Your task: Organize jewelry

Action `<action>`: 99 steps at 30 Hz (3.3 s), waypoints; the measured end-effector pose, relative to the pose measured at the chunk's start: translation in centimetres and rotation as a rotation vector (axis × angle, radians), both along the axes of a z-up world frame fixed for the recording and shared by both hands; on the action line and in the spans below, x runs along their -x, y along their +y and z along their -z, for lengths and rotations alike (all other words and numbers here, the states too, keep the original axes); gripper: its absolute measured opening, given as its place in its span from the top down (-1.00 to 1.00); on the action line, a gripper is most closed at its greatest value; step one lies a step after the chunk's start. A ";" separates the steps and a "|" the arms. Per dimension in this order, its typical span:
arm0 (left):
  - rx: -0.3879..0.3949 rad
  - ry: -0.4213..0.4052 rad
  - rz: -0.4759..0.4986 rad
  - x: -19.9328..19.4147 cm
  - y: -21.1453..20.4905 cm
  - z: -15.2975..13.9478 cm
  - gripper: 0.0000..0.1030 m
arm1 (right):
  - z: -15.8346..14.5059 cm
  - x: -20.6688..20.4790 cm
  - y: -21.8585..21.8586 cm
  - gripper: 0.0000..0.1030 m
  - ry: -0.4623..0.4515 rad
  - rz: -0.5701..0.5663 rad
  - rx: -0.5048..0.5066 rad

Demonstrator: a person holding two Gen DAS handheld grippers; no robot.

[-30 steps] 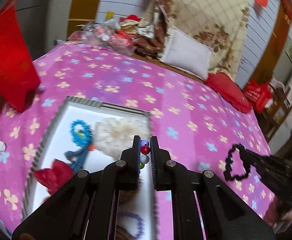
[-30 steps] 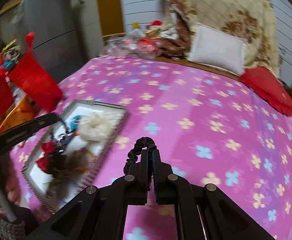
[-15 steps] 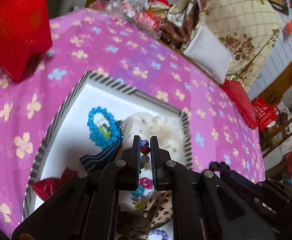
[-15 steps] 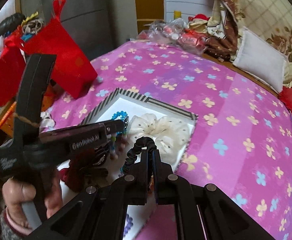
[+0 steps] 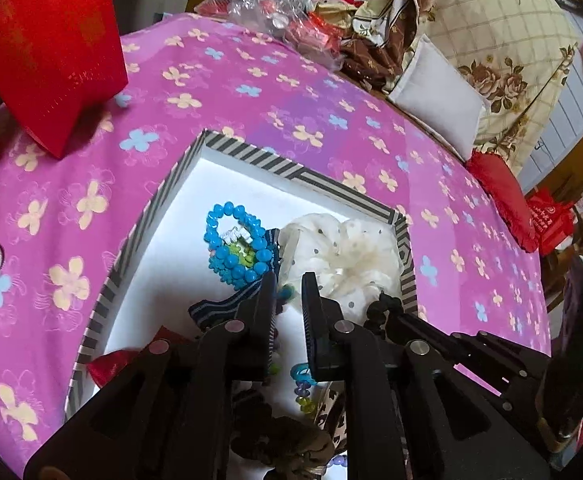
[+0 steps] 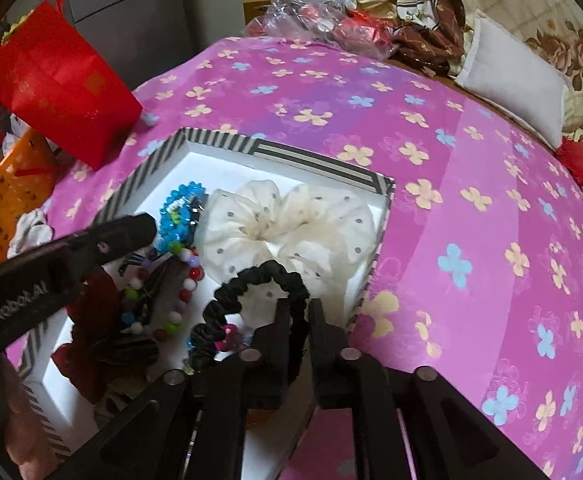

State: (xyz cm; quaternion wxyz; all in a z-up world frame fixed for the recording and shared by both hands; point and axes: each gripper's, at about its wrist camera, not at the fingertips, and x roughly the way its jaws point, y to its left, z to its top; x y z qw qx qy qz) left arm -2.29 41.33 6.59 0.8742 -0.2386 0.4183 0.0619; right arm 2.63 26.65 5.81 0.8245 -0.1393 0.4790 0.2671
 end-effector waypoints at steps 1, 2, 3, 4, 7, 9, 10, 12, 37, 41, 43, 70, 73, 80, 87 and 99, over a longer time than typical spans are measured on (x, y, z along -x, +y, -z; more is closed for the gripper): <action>-0.020 -0.003 -0.006 0.1 -0.1 -0.2 0.68 | 0.0 0.1 -0.1 0.50 -0.005 0.003 -0.001; -0.038 -0.007 -0.011 0.2 -0.3 -0.3 0.63 | -0.3 0.2 -0.4 0.42 -0.020 0.011 -0.005; -0.058 -0.011 -0.015 0.3 -0.5 -0.5 0.56 | -0.5 0.4 -0.6 0.39 -0.033 0.016 -0.009; -0.081 -0.017 -0.019 0.4 -0.8 -0.8 0.50 | -0.8 0.5 -0.9 0.36 -0.045 0.020 -0.011; -0.134 -0.038 -0.028 0.9 -1.4 -1.4 0.34 | -1.4 1.0 -1.5 0.35 -0.076 0.028 -0.008; -0.155 -0.048 -0.033 1.2 -1.6 -1.6 0.30 | -1.6 1.3 -1.9 0.35 -0.087 0.030 -0.002; -0.169 -0.052 -0.037 1.3 -1.8 -1.7 0.29 | -1.6 1.5 -2.1 0.35 -0.092 0.032 0.004; -0.187 -0.054 -0.047 1.4 -1.9 -1.7 0.29 | -1.4 1.7 -2.3 0.35 -0.098 0.033 0.011; -0.200 0.085 -0.059 -0.7 -0.8 1.7 0.29 | 1.1 0.6 -4.8 0.33 -0.095 0.129 0.107; -0.198 0.109 0.011 -2.5 -2.5 2.7 0.29 | 0.9 0.6 -5.7 0.32 -0.088 0.133 0.104; -0.220 0.118 0.042 -3.7 -3.3 3.4 0.31 | 0.1 1.1 -6.0 0.32 -0.103 0.138 0.085; -0.067 -0.035 -0.081 2.6 2.6 -1.8 0.80 | -0.6 10.3 -4.4 0.93 0.100 -0.143 -0.038; -0.058 -0.024 -0.114 2.7 3.2 -1.4 0.80 | -2.5 10.5 -5.5 0.94 0.086 -0.122 -0.092; -0.056 -0.016 -0.133 3.3 3.6 -1.4 0.80 | -5.5 10.8 -6.5 0.94 0.128 -0.105 -0.288; -0.090 0.003 -0.155 3.3 3.7 -1.3 0.80 | -1.2 10.6 -3.6 0.94 0.201 -0.115 -0.218; -0.091 -0.017 -0.226 4.5 4.8 -1.9 0.79 | -2.9 7.3 -2.0 0.87 0.076 -0.116 -0.108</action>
